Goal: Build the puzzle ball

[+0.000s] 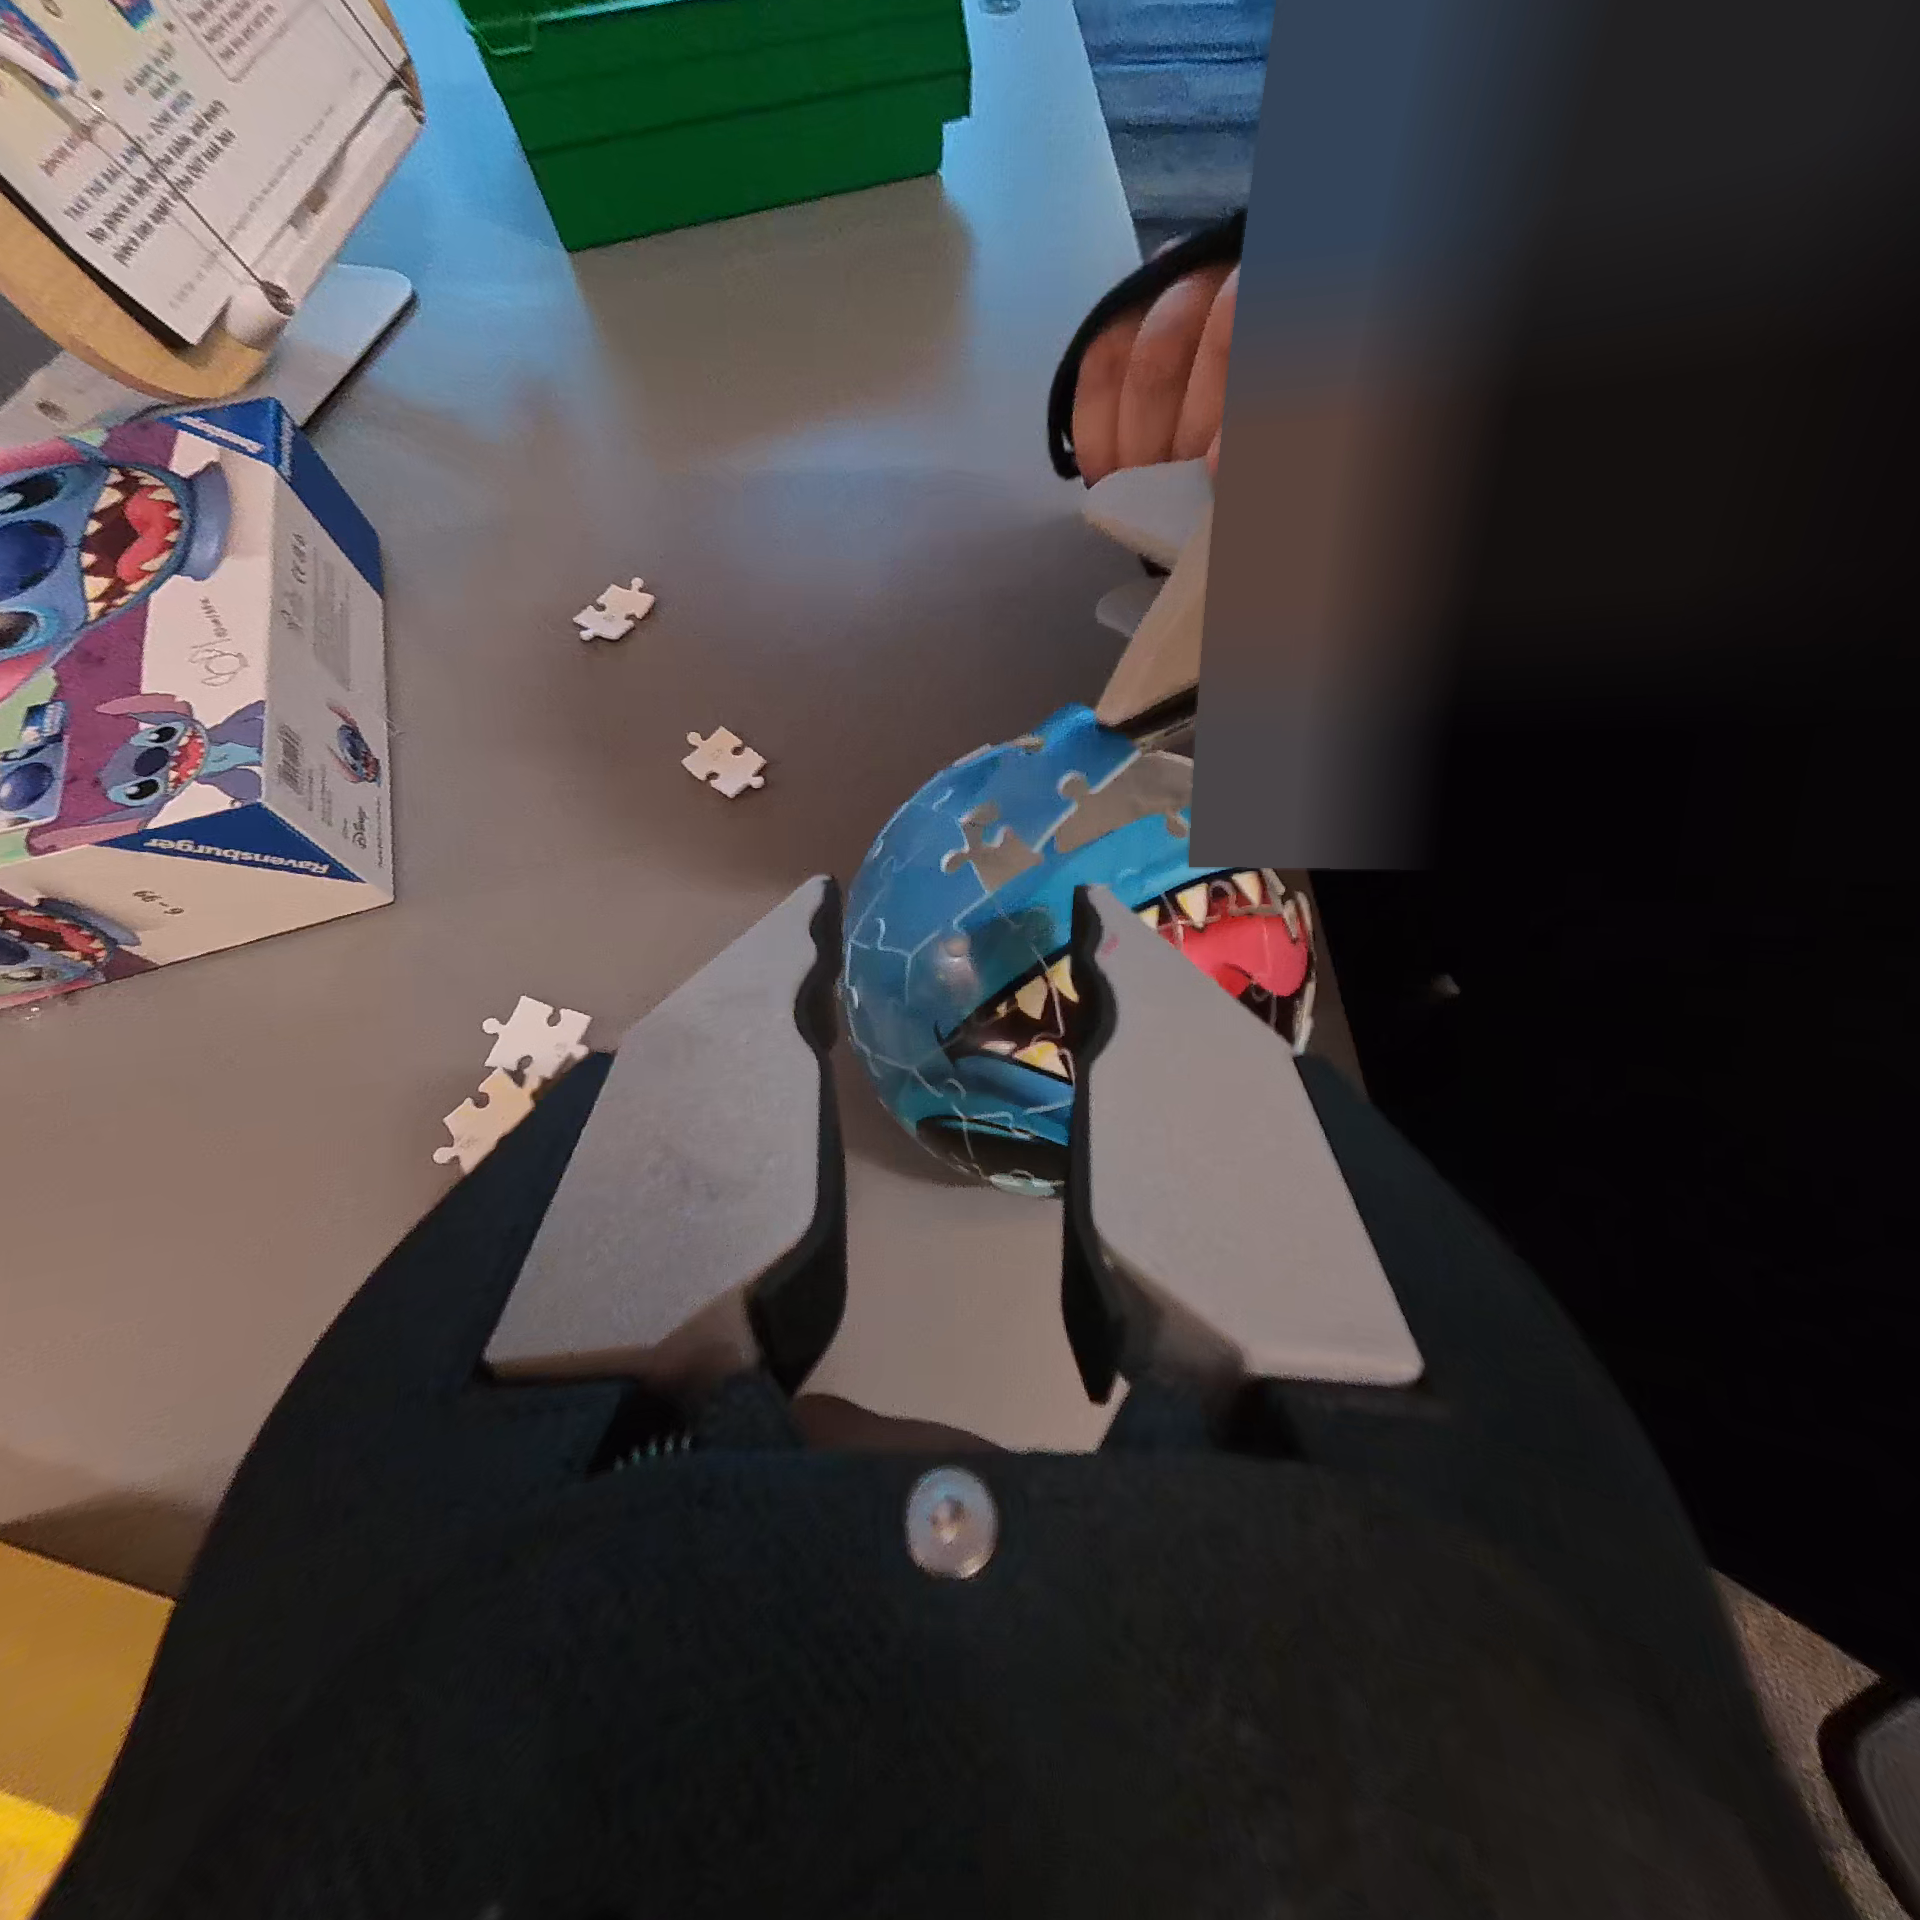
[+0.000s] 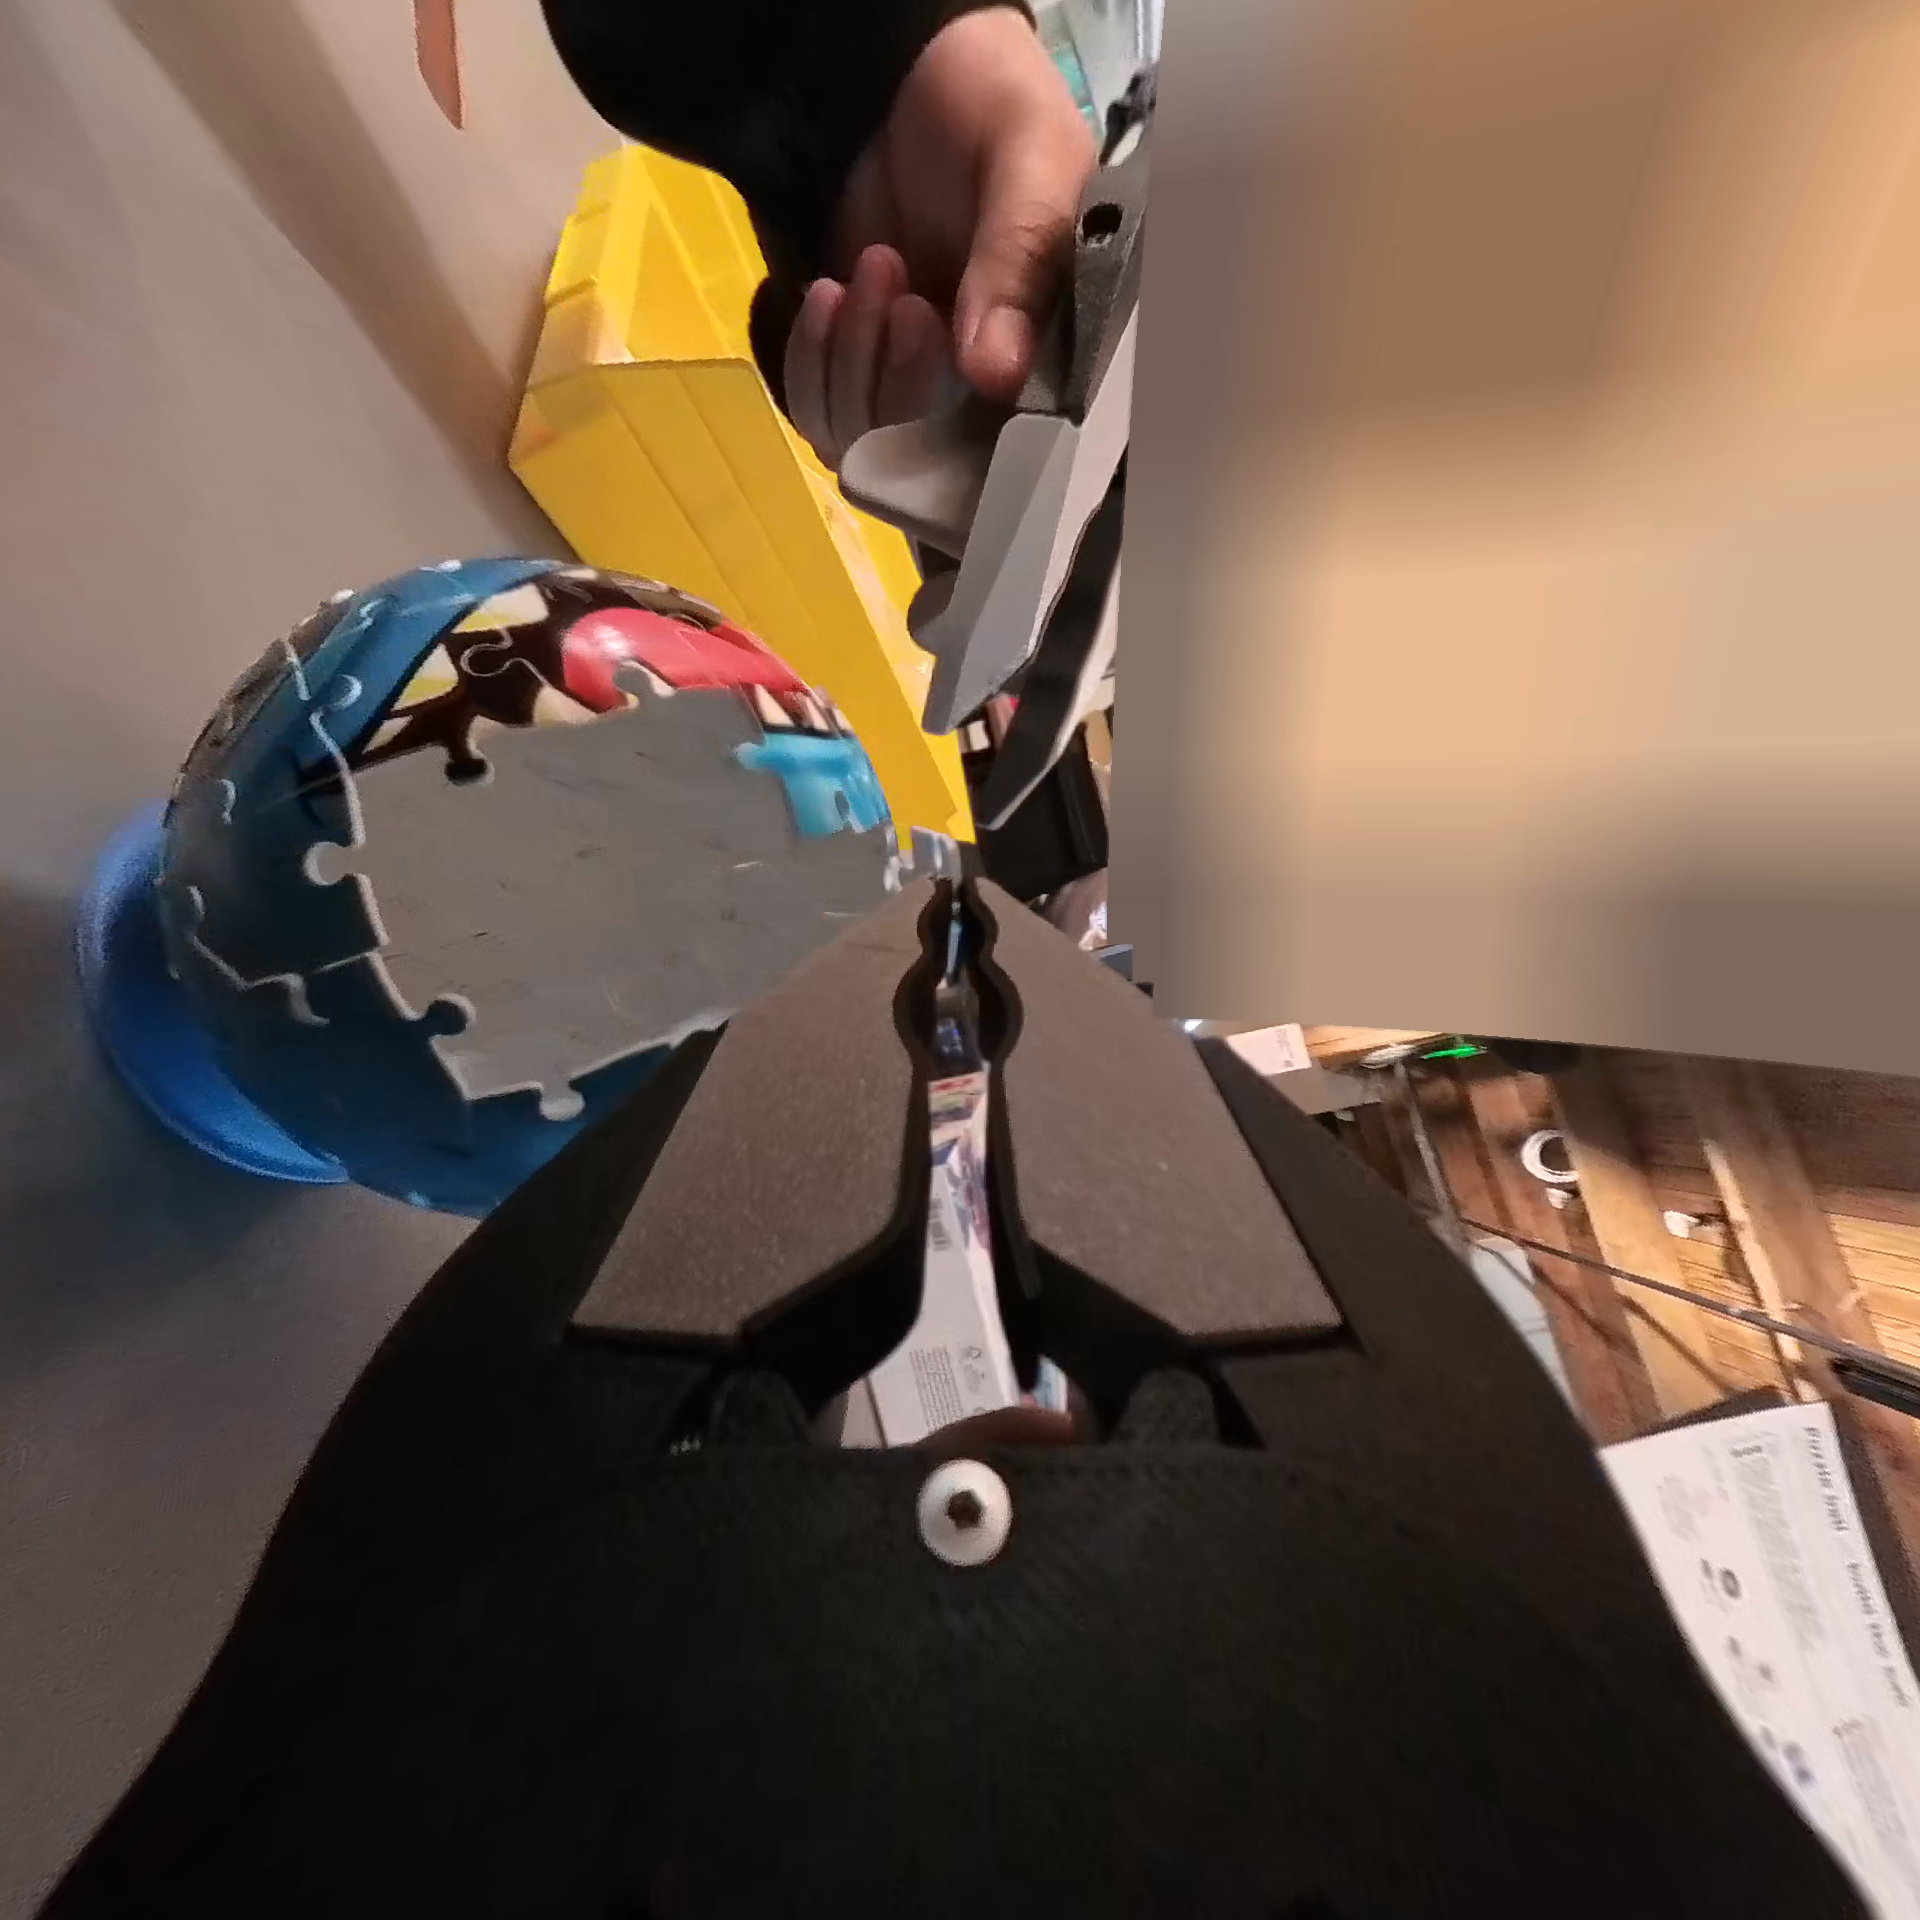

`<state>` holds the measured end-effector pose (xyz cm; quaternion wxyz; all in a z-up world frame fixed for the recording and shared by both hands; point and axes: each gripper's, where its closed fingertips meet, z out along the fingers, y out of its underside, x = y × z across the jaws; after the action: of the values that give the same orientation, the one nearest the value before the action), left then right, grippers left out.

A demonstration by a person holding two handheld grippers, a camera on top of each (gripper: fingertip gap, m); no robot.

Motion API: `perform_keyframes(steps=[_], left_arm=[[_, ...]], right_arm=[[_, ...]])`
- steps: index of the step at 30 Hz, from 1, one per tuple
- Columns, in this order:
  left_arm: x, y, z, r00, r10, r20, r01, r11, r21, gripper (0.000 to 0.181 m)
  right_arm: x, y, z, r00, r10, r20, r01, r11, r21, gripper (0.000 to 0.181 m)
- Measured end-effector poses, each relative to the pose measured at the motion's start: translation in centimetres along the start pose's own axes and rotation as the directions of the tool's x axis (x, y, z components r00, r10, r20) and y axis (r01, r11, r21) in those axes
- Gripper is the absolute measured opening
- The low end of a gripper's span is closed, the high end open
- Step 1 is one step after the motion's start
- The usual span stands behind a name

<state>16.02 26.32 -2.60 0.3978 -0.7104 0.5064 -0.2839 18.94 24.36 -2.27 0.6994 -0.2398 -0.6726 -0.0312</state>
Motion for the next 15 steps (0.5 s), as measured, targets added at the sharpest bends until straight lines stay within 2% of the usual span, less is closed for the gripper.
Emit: perform_keyframes(steps=[7, 15], left_arm=[[0.3, 1.1, 0.5, 0.997, -0.022, -0.079, 0.021, 1.0, -0.024, 0.041], [1.3, 1.2, 0.6, 0.989, 0.005, -0.146, -0.01, 0.999, -0.03, 0.043]], right_arm=[[0.6, 0.1, 0.4, 1.0, -0.014, -0.028, 0.014, 1.0, -0.022, 0.0], [-0.2, 0.2, 0.8, 0.999, -0.038, 0.005, 0.038, 0.999, -0.017, 0.0]])
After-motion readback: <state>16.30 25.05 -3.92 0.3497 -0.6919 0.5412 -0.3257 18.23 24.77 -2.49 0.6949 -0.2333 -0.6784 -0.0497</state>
